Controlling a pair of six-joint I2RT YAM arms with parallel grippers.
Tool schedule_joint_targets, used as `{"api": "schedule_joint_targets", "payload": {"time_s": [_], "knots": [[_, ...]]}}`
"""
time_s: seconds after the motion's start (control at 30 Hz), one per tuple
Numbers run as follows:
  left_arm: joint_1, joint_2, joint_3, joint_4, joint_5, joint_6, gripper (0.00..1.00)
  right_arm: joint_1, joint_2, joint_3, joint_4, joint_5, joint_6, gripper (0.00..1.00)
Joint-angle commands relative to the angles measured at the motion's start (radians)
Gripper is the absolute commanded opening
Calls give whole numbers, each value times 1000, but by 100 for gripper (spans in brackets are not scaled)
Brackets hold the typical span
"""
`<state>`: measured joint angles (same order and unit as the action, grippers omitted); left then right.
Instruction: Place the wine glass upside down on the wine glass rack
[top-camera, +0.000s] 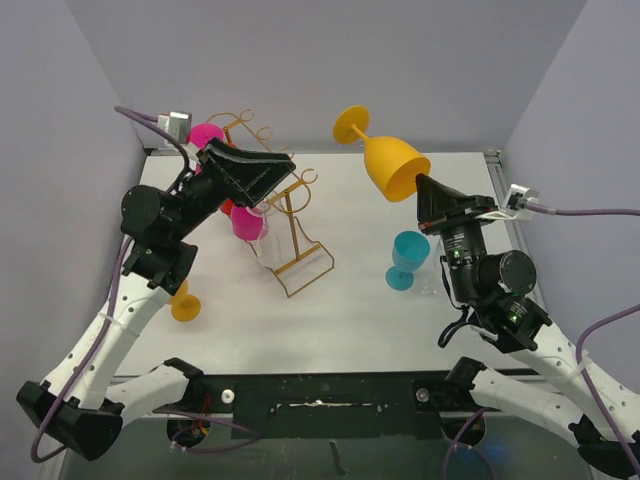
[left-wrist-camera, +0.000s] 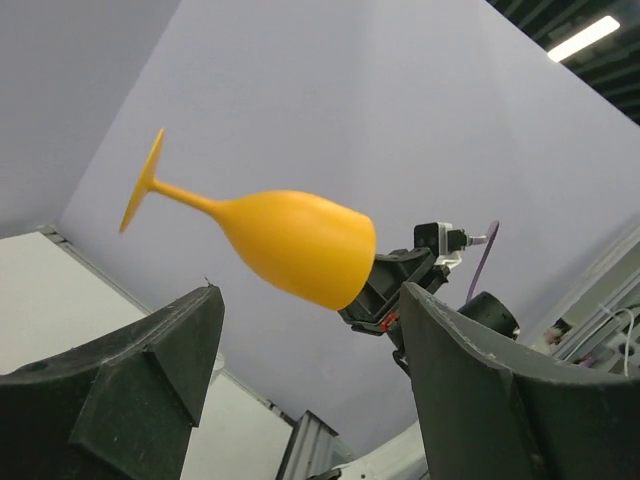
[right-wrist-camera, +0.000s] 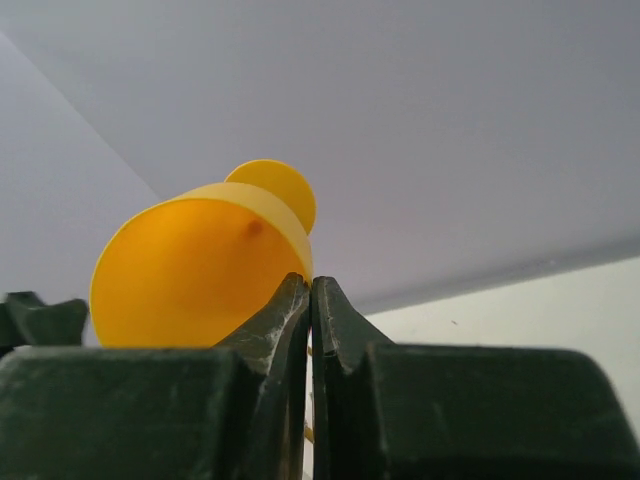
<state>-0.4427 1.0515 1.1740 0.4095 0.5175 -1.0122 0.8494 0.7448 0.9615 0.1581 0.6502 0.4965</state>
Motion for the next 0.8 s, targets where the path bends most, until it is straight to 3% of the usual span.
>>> {"api": "schedule_joint_targets", "payload": {"time_s": [0.0, 0.37, 0.53, 0.77], "knots": [[-71, 72, 66, 69, -168, -75, 67, -7, 47, 9, 323, -113, -27, 0], [-96, 223, 115, 229, -376, -289, 67, -8, 143, -13, 520, -297, 44, 0], [-104, 243, 111, 308, -453, -353, 64, -8, 190, -2, 530, -366, 65, 0], [-111, 257, 105, 327, -526, -400, 39, -7, 214, 2, 510, -446, 79, 0]]}}
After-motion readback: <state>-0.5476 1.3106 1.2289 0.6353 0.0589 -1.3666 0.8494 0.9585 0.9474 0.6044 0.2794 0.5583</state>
